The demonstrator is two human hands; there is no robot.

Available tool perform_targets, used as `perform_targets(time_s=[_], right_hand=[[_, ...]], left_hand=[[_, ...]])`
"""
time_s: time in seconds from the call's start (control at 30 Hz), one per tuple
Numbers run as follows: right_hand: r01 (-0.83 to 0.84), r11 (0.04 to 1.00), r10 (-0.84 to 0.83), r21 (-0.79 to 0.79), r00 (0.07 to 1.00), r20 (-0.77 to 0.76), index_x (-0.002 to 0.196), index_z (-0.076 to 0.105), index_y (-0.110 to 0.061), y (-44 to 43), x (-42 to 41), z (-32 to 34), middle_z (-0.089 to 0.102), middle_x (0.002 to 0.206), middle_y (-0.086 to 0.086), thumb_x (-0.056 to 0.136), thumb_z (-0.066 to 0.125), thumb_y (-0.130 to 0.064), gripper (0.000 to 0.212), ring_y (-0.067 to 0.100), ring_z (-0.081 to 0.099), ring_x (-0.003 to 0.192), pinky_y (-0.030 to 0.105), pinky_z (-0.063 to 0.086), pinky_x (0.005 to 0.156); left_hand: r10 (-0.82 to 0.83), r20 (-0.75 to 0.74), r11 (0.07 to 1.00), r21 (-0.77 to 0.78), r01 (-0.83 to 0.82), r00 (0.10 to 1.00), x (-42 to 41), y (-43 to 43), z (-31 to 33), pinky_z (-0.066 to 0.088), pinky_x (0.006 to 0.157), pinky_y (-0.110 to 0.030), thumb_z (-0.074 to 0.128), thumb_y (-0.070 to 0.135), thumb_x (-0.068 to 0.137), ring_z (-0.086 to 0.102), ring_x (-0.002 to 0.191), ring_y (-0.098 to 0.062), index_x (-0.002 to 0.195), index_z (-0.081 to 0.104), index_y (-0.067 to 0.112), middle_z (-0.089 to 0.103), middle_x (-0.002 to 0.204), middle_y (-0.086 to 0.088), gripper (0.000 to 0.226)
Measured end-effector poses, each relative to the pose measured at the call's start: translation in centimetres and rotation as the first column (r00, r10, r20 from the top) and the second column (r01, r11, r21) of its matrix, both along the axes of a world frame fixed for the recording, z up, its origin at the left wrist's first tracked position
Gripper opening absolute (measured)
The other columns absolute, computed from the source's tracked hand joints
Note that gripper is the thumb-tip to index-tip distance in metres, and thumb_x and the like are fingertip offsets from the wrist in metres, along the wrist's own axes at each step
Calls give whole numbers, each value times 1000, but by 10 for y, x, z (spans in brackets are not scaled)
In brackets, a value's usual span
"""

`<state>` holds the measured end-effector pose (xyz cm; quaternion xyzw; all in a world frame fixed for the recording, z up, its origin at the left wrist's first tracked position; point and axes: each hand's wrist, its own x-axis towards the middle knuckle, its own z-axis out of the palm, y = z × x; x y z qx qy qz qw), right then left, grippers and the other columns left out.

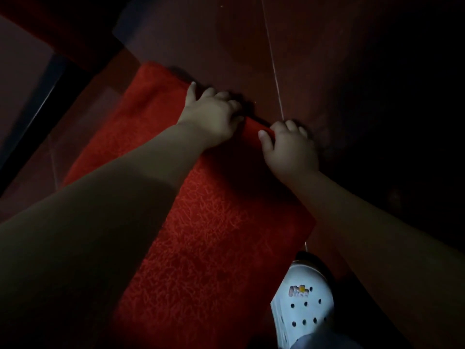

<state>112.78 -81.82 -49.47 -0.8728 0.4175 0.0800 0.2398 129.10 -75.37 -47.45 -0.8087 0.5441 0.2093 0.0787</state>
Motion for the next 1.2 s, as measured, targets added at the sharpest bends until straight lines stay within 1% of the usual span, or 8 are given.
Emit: perform_targets(time_s=[0.13,0.27,0.5,0.8,0.9,0.97,1.07,1.2], right_hand=[[-38,999,39,-10,989,140,100,57,-8,-9,5,2,56,111,9,99,44,-30,26,29,50,103,33,34,76],[-55,998,62,-44,983,170,96,57,-4,-13,6,9,56,110,13,98,45,-24,24,31,51,100,34,32,72],[-24,997,40,-77,976,213,94,57,-1,-2,4,65,58,104,15,98,46,-22,24,34,53,97,38,36,74],[-33,996,56,-80,951,305,86,53,-12,31,-25,245,55,95,4,95,51,-33,24,30,58,81,35,39,62],[-89,965,52,245,987,151,115,45,-27,31,-35,301,53,117,-6,72,53,-74,64,23,59,100,37,46,80],[-169,948,180,271,984,-17,133,35,-31,42,-39,331,58,125,-1,60,49,-87,93,27,59,110,38,46,86],[-215,972,220,95,975,-43,114,50,-25,64,-43,359,66,106,6,66,50,-84,76,32,63,99,34,40,71],[-202,979,203,34,977,-65,112,51,-22,92,-59,406,68,100,10,67,51,-83,76,33,65,95,35,44,71]], left_hand=[[65,-81,994,-79,-71,995,3,-11,3,9,113,-54,51,31,95,41,129,-24,120,59,23,55,131,-1,28],[-12,-89,989,-149,-1,996,1,-19,11,40,95,-41,53,22,94,52,116,-34,113,61,8,60,121,-14,25],[11,-72,989,-145,-22,997,-4,-12,71,37,93,-39,51,18,96,51,114,-36,112,59,3,59,119,-20,24],[4,-200,965,-255,-56,980,-17,28,253,43,87,-38,58,18,92,58,101,-31,93,64,7,65,103,-14,13],[-26,-168,939,-341,-34,985,-25,55,310,42,85,-39,60,17,90,59,97,-34,88,64,5,66,95,-15,13],[-35,-123,942,-334,-8,992,-30,72,345,42,88,-40,58,20,92,58,99,-33,91,64,7,66,98,-13,14],[-55,-20,969,-242,48,998,-40,85,387,39,92,-36,53,26,95,55,109,-27,102,62,14,63,111,-6,17],[-199,35,980,-5,199,979,-50,95,451,29,106,-36,55,35,94,46,126,-21,122,57,21,56,130,-1,31]])
